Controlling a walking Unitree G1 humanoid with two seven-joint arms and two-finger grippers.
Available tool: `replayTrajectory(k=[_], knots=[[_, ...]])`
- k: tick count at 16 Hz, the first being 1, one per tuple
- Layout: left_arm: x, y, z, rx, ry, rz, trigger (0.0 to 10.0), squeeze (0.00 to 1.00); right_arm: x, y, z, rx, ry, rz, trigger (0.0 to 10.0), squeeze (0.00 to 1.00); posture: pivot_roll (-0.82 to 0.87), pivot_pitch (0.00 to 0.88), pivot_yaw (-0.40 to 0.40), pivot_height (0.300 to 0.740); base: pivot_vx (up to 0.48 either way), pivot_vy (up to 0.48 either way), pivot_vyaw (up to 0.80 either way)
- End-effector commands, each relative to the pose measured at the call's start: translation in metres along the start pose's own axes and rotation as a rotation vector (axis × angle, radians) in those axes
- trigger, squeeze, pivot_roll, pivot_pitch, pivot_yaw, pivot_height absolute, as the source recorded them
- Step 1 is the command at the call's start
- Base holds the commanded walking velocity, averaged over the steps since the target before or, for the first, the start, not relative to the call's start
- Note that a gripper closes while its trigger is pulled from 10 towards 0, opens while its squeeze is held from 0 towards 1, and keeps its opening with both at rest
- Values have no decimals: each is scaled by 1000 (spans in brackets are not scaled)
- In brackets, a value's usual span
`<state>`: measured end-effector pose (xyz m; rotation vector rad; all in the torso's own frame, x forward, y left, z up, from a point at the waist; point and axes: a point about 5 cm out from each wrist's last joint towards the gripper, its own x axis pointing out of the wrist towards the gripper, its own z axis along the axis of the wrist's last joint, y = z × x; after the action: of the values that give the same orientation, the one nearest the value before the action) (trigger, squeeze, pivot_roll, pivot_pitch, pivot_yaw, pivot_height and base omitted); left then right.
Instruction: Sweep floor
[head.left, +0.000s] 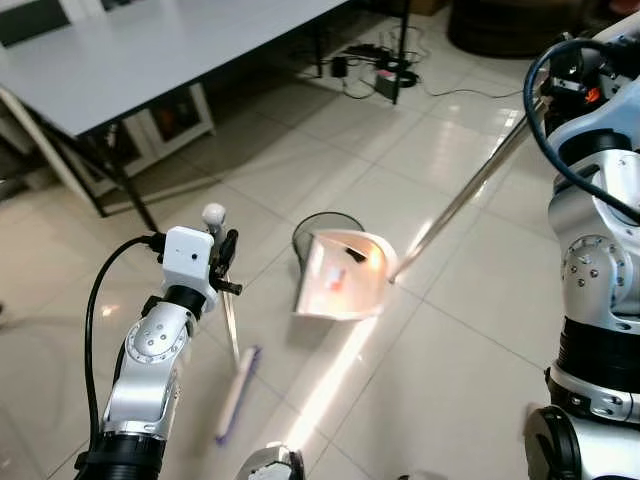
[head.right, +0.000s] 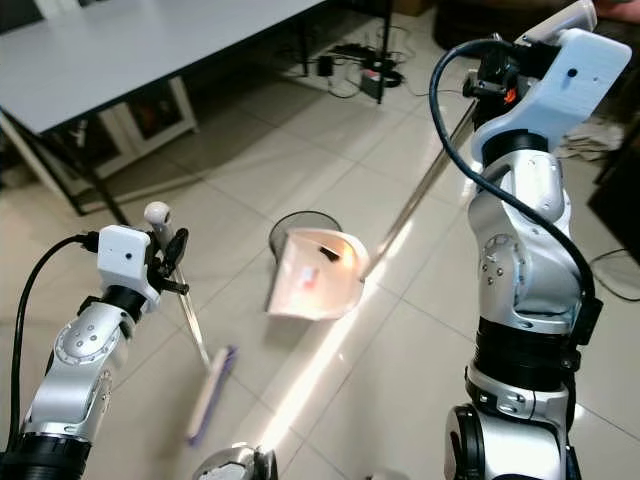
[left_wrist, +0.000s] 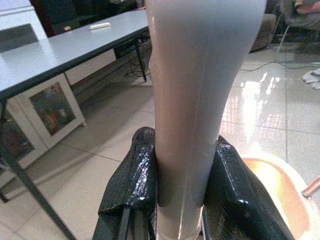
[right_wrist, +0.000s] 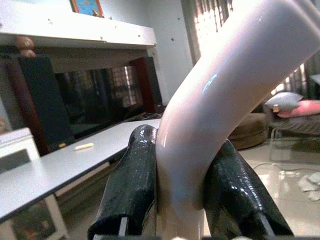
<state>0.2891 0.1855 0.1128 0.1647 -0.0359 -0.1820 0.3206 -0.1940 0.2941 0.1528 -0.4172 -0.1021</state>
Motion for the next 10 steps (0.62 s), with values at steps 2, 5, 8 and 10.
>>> replayTrajectory(k=[2,5,8,10], knots=[[3,4,9,28,-43,18,10000,0,1,7,5,30,-32,35,10000,0,-2,48,60,740,431,0,0],[4,6,10,25,-49,31,10000,0,1,7,6,21,-38,36,10000,0,-1,44,60,740,426,0,0],[5,6,11,25,-52,30,10000,0,2,5,9,26,-55,24,10000,0,-3,41,62,740,426,0,533],[6,5,10,26,-53,26,10000,0,1,0,9,52,-61,6,10000,0,-5,35,64,740,428,0,0]])
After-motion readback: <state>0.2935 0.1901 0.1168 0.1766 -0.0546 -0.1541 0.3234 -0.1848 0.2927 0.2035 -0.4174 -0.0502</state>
